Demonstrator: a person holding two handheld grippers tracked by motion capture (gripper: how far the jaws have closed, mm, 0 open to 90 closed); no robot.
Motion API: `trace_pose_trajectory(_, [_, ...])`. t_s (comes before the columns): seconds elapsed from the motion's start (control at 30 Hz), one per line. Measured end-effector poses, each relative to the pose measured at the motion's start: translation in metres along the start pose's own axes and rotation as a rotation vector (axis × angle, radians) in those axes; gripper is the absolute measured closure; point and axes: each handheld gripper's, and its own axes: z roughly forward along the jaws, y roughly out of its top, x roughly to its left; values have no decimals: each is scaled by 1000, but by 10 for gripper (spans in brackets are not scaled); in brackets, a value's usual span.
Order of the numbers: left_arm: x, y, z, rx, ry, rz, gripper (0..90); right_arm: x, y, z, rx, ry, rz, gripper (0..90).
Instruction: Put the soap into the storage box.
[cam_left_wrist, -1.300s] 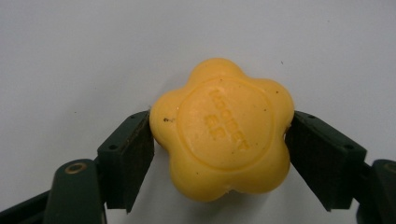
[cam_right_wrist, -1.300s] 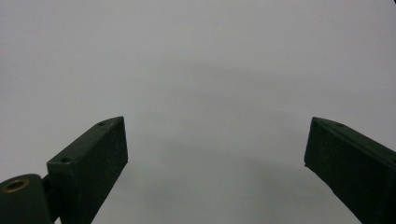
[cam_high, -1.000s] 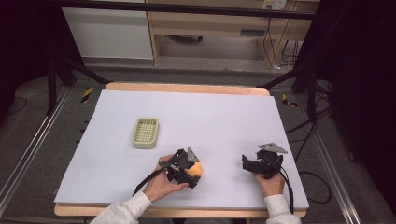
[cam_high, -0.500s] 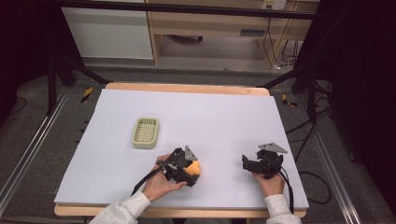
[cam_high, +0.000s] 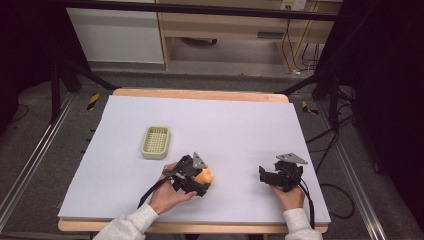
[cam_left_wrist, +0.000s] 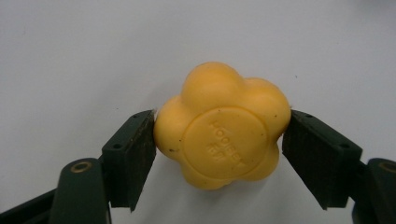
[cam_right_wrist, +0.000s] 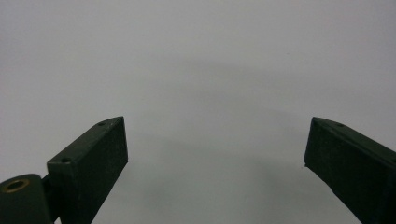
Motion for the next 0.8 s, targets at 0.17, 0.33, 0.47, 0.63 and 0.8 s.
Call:
trace_pose_trajectory(0.17, [-2, 3, 10, -23, 13, -9, 259, 0, 0, 0, 1, 0, -2, 66])
trace_pose_trajectory(0.33, [-3, 4, 15, -21, 34, 0, 260, 0, 0, 0, 1, 3, 0, 66])
trace_pose_trajectory(0.47, [-5, 5, 20, -30, 48, -3, 260, 0, 0, 0, 4, 3, 9, 66])
trace_pose_trajectory(0.63, [-5, 4, 23, -32, 50, -20, 256, 0, 0, 0, 3, 3, 8, 66])
trace_pose_trajectory(0.8, [-5, 4, 24, -35, 55, -19, 250, 0, 0, 0, 5, 5, 9, 66])
